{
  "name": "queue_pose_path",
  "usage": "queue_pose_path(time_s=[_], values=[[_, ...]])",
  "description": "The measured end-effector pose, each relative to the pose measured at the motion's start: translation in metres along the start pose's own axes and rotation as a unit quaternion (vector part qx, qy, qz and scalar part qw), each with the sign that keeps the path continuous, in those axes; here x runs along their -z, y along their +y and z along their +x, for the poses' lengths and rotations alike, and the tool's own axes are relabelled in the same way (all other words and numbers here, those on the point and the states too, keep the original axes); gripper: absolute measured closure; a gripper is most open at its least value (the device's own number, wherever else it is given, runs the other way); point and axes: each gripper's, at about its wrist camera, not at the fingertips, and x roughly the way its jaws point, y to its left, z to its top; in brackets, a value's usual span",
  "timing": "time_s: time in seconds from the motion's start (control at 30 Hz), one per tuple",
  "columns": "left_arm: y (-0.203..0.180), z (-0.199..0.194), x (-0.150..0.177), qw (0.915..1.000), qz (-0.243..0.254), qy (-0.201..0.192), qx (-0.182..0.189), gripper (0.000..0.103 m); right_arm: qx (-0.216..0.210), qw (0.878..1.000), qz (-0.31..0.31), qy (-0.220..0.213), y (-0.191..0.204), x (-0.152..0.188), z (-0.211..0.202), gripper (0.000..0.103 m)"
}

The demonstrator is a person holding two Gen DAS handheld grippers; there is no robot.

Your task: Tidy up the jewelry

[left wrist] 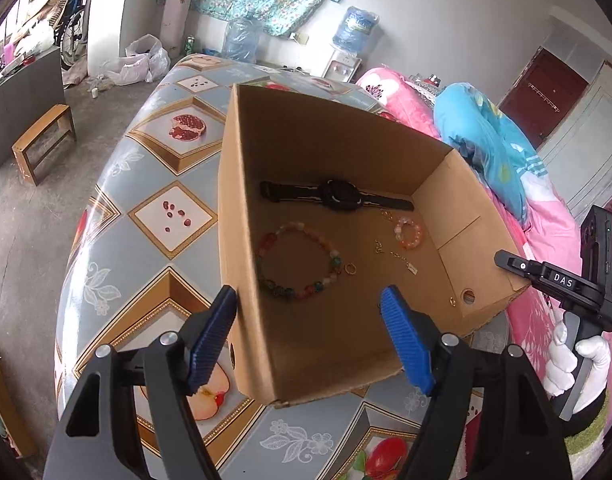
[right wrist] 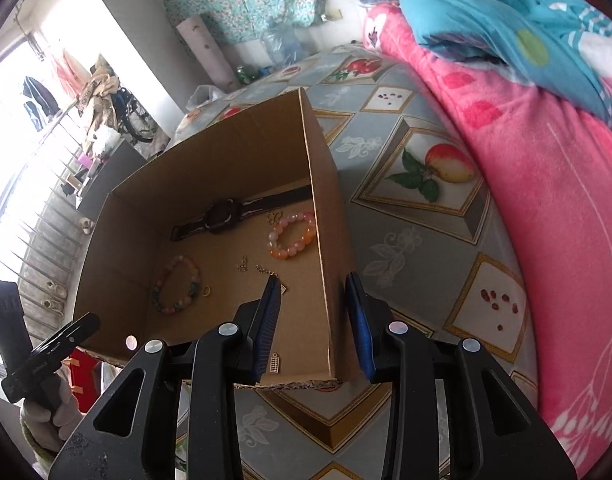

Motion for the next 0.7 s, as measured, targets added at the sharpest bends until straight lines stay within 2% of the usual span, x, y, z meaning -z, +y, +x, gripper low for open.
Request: queue_pose_path(time_s=[0.1,0.33,0.5,0.7], values=[[0.001,0.000,-0.001,1.0000,-0.002,0.002,0.006,0.028,-0.001,1.000,0.015,-0.003,-0.001,0.003,-0.003,0.069],[0.005,-0.004,0.001,0.9998,0.005,-0.005,-0.019,0.028,-0.013,0.999,0.028,-0.013,0.004,0.024,-0.010,0.070],[0.006,-0.011,0.010,0.9995,0.002,-0.003,-0.032,0.028,-0.018,0.999,0.028,-0.020,0.005,0.035,-0.013,0.070],[0.005,-0.022,0.025,0.9994,-0.019,-0.001,-0.028,0.028,-0.025,0.999,0.021,-0.014,0.002,0.046,-0.020,0.070]])
